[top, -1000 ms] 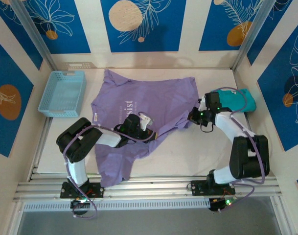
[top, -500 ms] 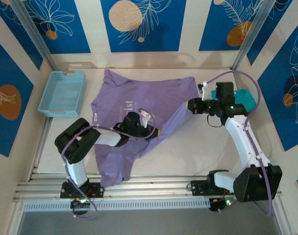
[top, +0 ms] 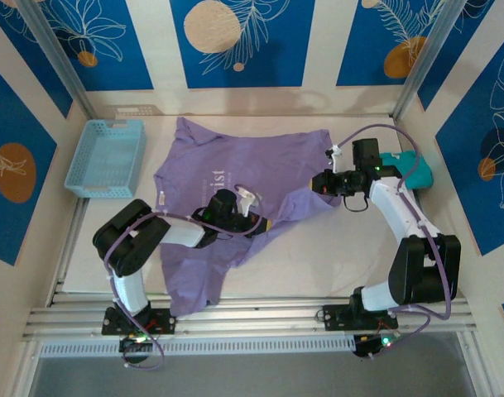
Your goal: Fold the inside-out t-shirt
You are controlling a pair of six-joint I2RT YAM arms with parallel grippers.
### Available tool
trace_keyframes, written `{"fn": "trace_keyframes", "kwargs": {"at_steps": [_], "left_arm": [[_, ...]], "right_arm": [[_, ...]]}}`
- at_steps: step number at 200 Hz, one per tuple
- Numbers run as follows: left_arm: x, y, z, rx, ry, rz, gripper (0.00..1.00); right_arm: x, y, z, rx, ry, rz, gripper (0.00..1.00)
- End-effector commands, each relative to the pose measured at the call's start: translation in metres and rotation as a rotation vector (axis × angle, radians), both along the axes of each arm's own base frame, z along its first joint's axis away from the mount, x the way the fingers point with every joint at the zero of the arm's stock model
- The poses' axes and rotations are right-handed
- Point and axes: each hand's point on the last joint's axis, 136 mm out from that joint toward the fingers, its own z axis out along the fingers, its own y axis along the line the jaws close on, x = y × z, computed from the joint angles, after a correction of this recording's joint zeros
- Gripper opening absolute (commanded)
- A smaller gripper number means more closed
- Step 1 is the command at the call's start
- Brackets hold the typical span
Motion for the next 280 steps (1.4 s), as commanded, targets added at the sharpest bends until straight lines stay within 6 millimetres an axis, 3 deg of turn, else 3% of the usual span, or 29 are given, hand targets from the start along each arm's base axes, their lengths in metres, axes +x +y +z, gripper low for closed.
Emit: {"fn": "trace_keyframes", "kwargs": {"at_steps": [1, 28, 49, 70, 97, 124, 136, 152, 184, 249, 280], "left_arm": [[-0.004, 0.002, 0.0, 0.007, -0.018, -0.025, 0.0], [-0.008, -0.006, 0.011, -0.001, -0.038, -0.05, 0.0], [-0.012, -0.011, 0.021, 0.017, -0.061, -0.069, 0.24], [-0.013, 0.005, 0.03, 0.07, -0.088, -0.029, 0.45], [-0.027, 0.059, 0.029, 0.249, -0.089, 0.081, 0.53], [-0.048, 0.151, 0.006, 0.524, 0.004, 0.329, 0.6], [-0.055, 0.184, 0.0, 0.556, 0.059, 0.424, 0.65], [-0.049, 0.205, 0.001, 0.509, 0.115, 0.509, 0.66], [-0.007, 0.194, 0.01, 0.436, 0.13, 0.549, 0.66], [0.081, 0.156, -0.039, 0.489, 0.222, 0.513, 0.65], [0.118, 0.138, -0.043, 0.518, 0.208, 0.488, 0.65]], "right_arm": [[-0.002, -0.005, 0.002, -0.002, 0.02, -0.043, 0.0], [-0.006, -0.017, 0.002, -0.021, 0.037, -0.119, 0.0], [-0.004, -0.037, 0.005, -0.051, 0.032, -0.217, 0.0], [0.0, -0.06, 0.008, -0.066, 0.015, -0.313, 0.0], [0.001, -0.078, 0.011, -0.1, -0.012, -0.387, 0.0], [0.001, -0.079, 0.012, -0.095, -0.031, -0.402, 0.0], [0.002, -0.075, 0.011, -0.075, -0.037, -0.393, 0.0], [0.004, -0.072, 0.007, -0.077, -0.038, -0.388, 0.0], [0.005, -0.078, 0.004, -0.085, -0.043, -0.411, 0.0], [0.01, -0.097, 0.002, -0.094, -0.036, -0.457, 0.0], [0.016, -0.104, 0.001, -0.081, -0.035, -0.484, 0.0]]}}
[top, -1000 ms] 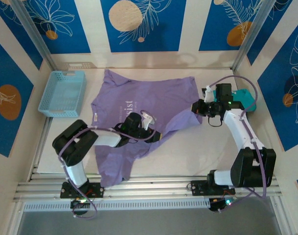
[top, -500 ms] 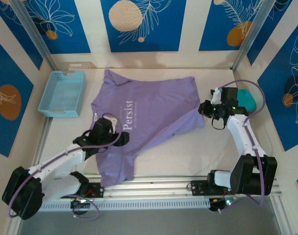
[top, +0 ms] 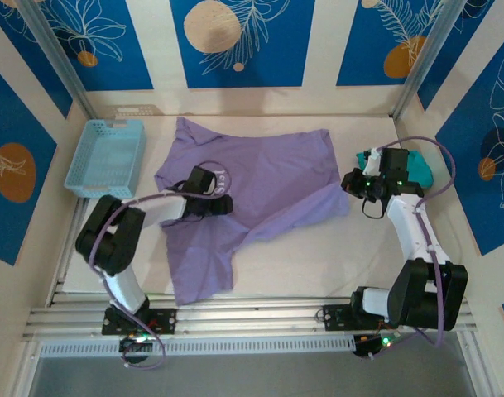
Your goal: Fold the inside-out t-shirt
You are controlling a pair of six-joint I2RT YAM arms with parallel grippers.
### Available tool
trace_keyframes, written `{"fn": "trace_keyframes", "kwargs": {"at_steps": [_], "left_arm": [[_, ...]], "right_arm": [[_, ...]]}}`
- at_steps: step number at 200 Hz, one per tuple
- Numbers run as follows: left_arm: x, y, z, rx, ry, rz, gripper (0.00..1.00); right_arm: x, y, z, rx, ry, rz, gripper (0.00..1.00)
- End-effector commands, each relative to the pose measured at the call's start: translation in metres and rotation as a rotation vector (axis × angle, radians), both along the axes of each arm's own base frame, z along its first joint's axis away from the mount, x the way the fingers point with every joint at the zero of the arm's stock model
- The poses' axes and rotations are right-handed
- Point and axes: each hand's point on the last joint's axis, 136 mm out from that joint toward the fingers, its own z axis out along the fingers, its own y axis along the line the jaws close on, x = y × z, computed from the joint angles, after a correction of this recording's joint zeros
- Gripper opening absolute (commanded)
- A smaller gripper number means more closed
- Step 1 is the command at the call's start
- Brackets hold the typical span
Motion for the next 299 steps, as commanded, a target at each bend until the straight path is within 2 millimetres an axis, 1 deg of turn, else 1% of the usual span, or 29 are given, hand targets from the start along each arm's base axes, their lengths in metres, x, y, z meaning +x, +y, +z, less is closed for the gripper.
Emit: {"fn": "trace_keyframes", "kwargs": {"at_steps": [1, 24, 37, 51, 60, 69, 77, 87, 90, 91, 94, 95, 98, 100, 102, 104, 105, 110, 129, 141, 155, 161, 173, 186, 203, 230, 264, 279, 299], "left_arm": [[0.026, -0.012, -0.002, 0.009, 0.003, -0.041, 0.65], [0.057, -0.028, 0.005, 0.029, 0.014, -0.08, 0.64], [0.07, -0.033, 0.017, 0.041, -0.002, -0.091, 0.63], [0.071, -0.033, 0.034, 0.038, -0.034, -0.103, 0.64], [0.064, -0.03, 0.046, 0.029, -0.055, -0.102, 0.64], [0.052, -0.024, 0.056, 0.019, -0.073, -0.096, 0.65], [0.036, -0.016, 0.063, 0.014, -0.085, -0.092, 0.65], [0.013, 0.0, 0.065, 0.026, -0.09, -0.068, 0.66], [0.009, 0.005, 0.071, 0.03, -0.104, -0.055, 0.66], [0.003, 0.009, 0.066, 0.041, -0.09, -0.053, 0.67], [0.0, 0.014, 0.072, 0.047, -0.105, -0.039, 0.67], [-0.007, 0.018, 0.066, 0.058, -0.091, -0.037, 0.67], [-0.011, 0.024, 0.071, 0.066, -0.103, -0.02, 0.67], [-0.019, 0.031, 0.065, 0.083, -0.092, -0.014, 0.67], [-0.021, 0.034, 0.069, 0.087, -0.1, -0.001, 0.67], [-0.03, 0.041, 0.063, 0.104, -0.088, 0.007, 0.67], [-0.03, 0.043, 0.067, 0.103, -0.094, 0.016, 0.67], [-0.044, 0.055, 0.063, 0.13, -0.081, 0.04, 0.67], [-0.101, 0.103, 0.041, 0.24, 0.006, 0.126, 0.67], [-0.131, 0.126, 0.032, 0.286, 0.046, 0.169, 0.67], [-0.157, 0.139, 0.024, 0.302, 0.086, 0.193, 0.67], [-0.163, 0.139, 0.022, 0.298, 0.088, 0.199, 0.67], [-0.17, 0.126, 0.017, 0.254, 0.098, 0.165, 0.67], [-0.177, 0.119, 0.009, 0.261, 0.137, 0.139, 0.67], [-0.18, 0.114, -0.002, 0.29, 0.163, 0.106, 0.64], [-0.182, 0.101, -0.007, 0.306, 0.18, 0.048, 0.59], [-0.187, 0.102, -0.016, 0.358, 0.198, 0.03, 0.55], [-0.189, 0.101, -0.02, 0.367, 0.21, 0.019, 0.51], [-0.188, 0.095, -0.023, 0.351, 0.212, 0.005, 0.42]], "right_arm": [[0.007, -0.006, 0.0, 0.012, -0.009, -0.024, 0.0], [0.013, -0.01, 0.0, 0.016, -0.005, -0.033, 0.0], [0.014, -0.012, 0.001, 0.016, -0.004, -0.038, 0.0], [0.014, -0.011, 0.002, 0.018, -0.005, -0.035, 0.0], [0.013, -0.01, 0.002, 0.022, -0.007, -0.03, 0.0], [0.011, -0.008, 0.002, 0.027, -0.008, -0.025, 0.0], [0.008, -0.007, 0.001, 0.03, -0.009, -0.021, 0.0], [0.005, -0.004, 0.001, 0.032, -0.01, -0.016, 0.0], [0.004, -0.003, 0.002, 0.035, -0.014, -0.013, 0.0], [0.003, -0.002, 0.002, 0.035, -0.014, -0.012, 0.0], [0.002, -0.002, 0.002, 0.037, -0.015, -0.011, 0.0], [0.002, -0.001, 0.002, 0.038, -0.016, -0.008, 0.0], [0.001, 0.0, 0.003, 0.038, -0.017, -0.006, 0.0], [0.001, 0.001, 0.004, 0.039, -0.02, -0.004, 0.0], [0.0, 0.001, 0.004, 0.039, -0.022, -0.002, 0.0], [-0.001, 0.002, 0.004, 0.04, -0.021, -0.001, 0.0], [-0.002, 0.002, 0.004, 0.04, -0.022, 0.0, 0.0], [-0.003, 0.004, 0.005, 0.04, -0.027, 0.006, 0.0], [-0.008, 0.012, 0.01, 0.031, -0.042, 0.026, 0.0], [-0.011, 0.015, 0.011, 0.025, -0.047, 0.039, 0.0], [-0.013, 0.019, 0.01, 0.024, -0.047, 0.053, 0.0], [-0.013, 0.02, 0.01, 0.022, -0.048, 0.054, 0.0], [-0.014, 0.022, 0.008, 0.022, -0.044, 0.062, 0.0], [-0.014, 0.023, 0.005, 0.021, -0.035, 0.065, 0.0], [-0.015, 0.024, 0.006, 0.02, -0.037, 0.068, 0.0], [-0.015, 0.025, 0.007, 0.023, -0.038, 0.074, 0.0], [-0.016, 0.024, 0.004, 0.018, -0.033, 0.073, 0.0], [-0.015, 0.024, 0.004, 0.021, -0.031, 0.074, 0.0], [-0.015, 0.024, 0.004, 0.02, -0.031, 0.074, 0.0]]}}
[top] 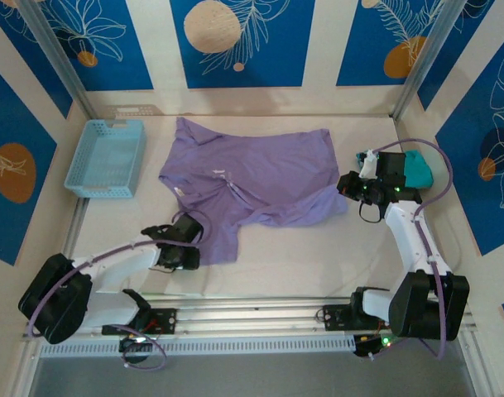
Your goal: Fold the inside-out t-shirt
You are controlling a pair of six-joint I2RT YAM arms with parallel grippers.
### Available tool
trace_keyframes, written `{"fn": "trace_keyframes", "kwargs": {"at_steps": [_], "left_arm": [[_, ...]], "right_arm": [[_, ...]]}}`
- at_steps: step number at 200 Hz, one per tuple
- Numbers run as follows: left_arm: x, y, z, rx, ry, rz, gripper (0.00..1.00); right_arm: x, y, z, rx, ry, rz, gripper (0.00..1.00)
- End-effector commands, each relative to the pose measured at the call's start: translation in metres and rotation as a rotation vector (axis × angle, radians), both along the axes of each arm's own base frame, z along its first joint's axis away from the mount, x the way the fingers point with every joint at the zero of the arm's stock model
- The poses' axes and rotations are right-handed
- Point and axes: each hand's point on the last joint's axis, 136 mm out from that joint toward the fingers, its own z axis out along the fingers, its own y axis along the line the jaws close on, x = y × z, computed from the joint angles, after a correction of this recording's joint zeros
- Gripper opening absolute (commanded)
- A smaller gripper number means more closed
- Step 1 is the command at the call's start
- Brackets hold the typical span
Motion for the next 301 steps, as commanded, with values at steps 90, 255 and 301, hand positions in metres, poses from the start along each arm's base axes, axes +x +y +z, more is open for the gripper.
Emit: {"fn": "trace_keyframes", "kwargs": {"at_steps": [90, 255, 301], "left_arm": [[0.027, 0.001, 0.03, -0.005, -0.163, 0.015, 0.0], [0.022, 0.078, 0.546, -0.197, -1.378, 0.07, 0.0], [0.119, 0.058, 0.512, -0.013, -1.247, 0.127, 0.0]], "right_arm": [[-0.007, 0.007, -0.001, 0.019, 0.005, 0.027, 0.0], [-0.125, 0.005, 0.323, -0.078, -0.76, -0.062, 0.0], [-0.062, 0.0, 0.31, -0.053, -0.728, -0.058, 0.0]]}}
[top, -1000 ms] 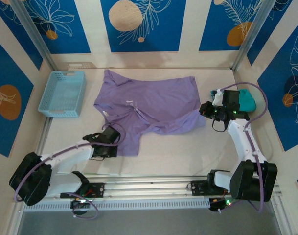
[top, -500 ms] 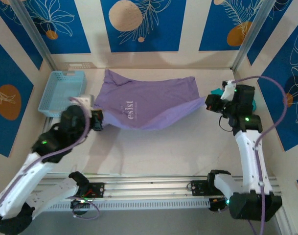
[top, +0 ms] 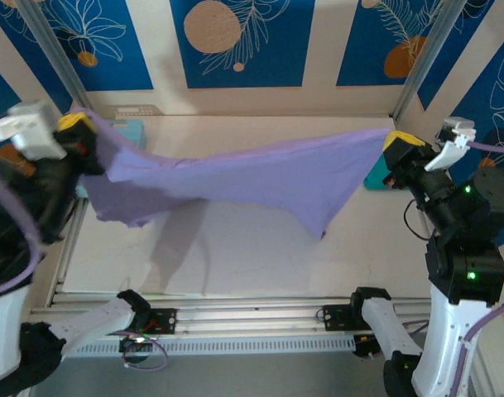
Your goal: Fold the inside-out t-shirt
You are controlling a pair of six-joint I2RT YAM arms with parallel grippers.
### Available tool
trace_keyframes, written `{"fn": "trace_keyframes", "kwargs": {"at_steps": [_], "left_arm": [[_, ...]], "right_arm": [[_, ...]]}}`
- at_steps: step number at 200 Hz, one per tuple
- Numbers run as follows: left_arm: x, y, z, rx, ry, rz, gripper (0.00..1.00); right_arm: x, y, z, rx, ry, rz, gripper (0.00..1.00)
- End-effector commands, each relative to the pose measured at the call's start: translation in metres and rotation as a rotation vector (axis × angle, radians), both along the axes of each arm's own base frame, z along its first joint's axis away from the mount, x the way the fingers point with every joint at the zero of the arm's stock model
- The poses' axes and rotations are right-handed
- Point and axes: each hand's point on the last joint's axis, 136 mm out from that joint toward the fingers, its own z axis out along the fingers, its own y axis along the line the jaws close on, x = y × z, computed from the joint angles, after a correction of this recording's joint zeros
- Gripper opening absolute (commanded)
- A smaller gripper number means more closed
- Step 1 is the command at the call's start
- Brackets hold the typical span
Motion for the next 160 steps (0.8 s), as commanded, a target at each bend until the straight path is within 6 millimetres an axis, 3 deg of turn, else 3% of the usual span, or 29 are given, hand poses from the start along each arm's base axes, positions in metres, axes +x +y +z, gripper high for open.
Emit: {"fn": "trace_keyframes", "kwargs": {"at_steps": [1, 42, 59, 71, 89, 108, 131, 160], "left_arm": [[0.072, -0.014, -0.043, 0.1, 0.149, 0.075, 0.0], [0.193, -0.016, -0.108, 0.06, 0.345, 0.078, 0.0], [0.22, -0.021, -0.114, 0.038, 0.37, 0.045, 0.0], [0.225, -0.024, -0.106, 0.037, 0.356, 0.031, 0.0], [0.213, -0.025, -0.081, 0.028, 0.3, 0.011, 0.0], [0.18, -0.02, -0.048, 0.003, 0.22, -0.012, 0.0], [0.124, -0.017, -0.008, -0.04, 0.105, -0.071, 0.0], [0.04, -0.01, 0.037, -0.089, -0.055, -0.148, 0.0]], "right_arm": [[0.061, -0.007, -0.031, 0.032, 0.109, -0.009, 0.0], [0.163, -0.015, -0.077, 0.02, 0.19, 0.004, 0.0], [0.191, -0.016, -0.084, 0.011, 0.211, 0.016, 0.0], [0.2, -0.016, -0.081, -0.004, 0.217, 0.023, 0.0], [0.197, -0.015, -0.064, -0.03, 0.203, 0.032, 0.0], [0.177, -0.016, -0.041, -0.058, 0.162, 0.021, 0.0], [0.135, -0.017, -0.011, -0.086, 0.095, -0.005, 0.0], [0.065, -0.014, 0.027, -0.107, -0.022, -0.039, 0.0]]}}
